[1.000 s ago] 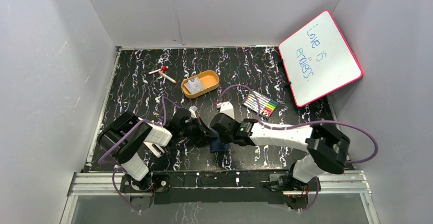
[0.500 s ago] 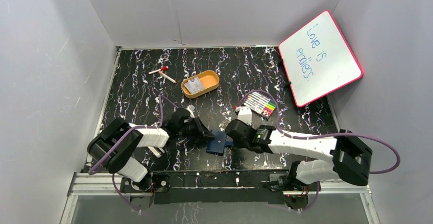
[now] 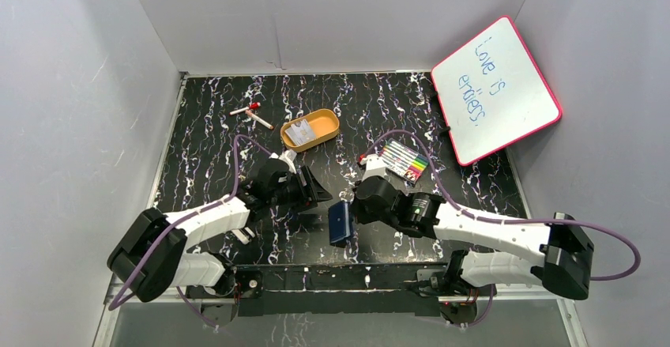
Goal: Put the credit cards into the card holder
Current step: Open the card holder at the center of the board.
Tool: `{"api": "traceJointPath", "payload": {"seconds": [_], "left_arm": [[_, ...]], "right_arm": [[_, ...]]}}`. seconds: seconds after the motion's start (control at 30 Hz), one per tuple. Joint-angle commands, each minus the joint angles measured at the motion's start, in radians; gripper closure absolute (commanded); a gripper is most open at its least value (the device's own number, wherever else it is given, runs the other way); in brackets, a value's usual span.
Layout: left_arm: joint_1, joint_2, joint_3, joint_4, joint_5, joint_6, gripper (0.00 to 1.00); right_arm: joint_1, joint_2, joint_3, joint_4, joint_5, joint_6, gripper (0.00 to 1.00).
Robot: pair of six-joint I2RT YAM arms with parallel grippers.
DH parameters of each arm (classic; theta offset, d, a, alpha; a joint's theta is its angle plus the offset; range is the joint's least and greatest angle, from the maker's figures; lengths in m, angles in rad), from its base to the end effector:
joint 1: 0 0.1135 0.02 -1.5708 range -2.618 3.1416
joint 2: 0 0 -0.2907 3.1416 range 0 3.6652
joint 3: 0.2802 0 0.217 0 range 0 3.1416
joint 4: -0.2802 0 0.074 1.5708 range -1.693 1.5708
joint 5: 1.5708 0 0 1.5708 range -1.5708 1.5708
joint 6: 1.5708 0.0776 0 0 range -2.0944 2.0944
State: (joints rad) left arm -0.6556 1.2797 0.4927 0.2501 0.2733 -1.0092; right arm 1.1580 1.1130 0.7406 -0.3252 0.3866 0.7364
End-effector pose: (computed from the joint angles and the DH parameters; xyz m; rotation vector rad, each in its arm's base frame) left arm 0.1886 -0.1715 0.2106 -0.2329 2.3503 -1.2079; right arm 0.1148 0.1892 0.2606 -0.2719 2.2602 0.5996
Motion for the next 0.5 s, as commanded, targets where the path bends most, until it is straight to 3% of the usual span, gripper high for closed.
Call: {"api": "traceJointPath", "payload": {"seconds": [0.0,0.2,0.47], "left_arm": [[0.004,-0.030,-0.022,0.005,0.022,0.038,0.37],[0.004,-0.036,-0.082,0.086,0.062,0.001,0.35],[0.004,-0.146,-0.066,-0.021,0.019,0.025,0.30]], "right_arm": [[-0.003,0.035,0.026,0.152,-0.074,-0.032,1.00],[-0.001,0.090,0.056,0.257,-0.172,-0.029,1.00],[-0.002,0.045,0.069,0.301,-0.164,-0.044,1.00]]}}
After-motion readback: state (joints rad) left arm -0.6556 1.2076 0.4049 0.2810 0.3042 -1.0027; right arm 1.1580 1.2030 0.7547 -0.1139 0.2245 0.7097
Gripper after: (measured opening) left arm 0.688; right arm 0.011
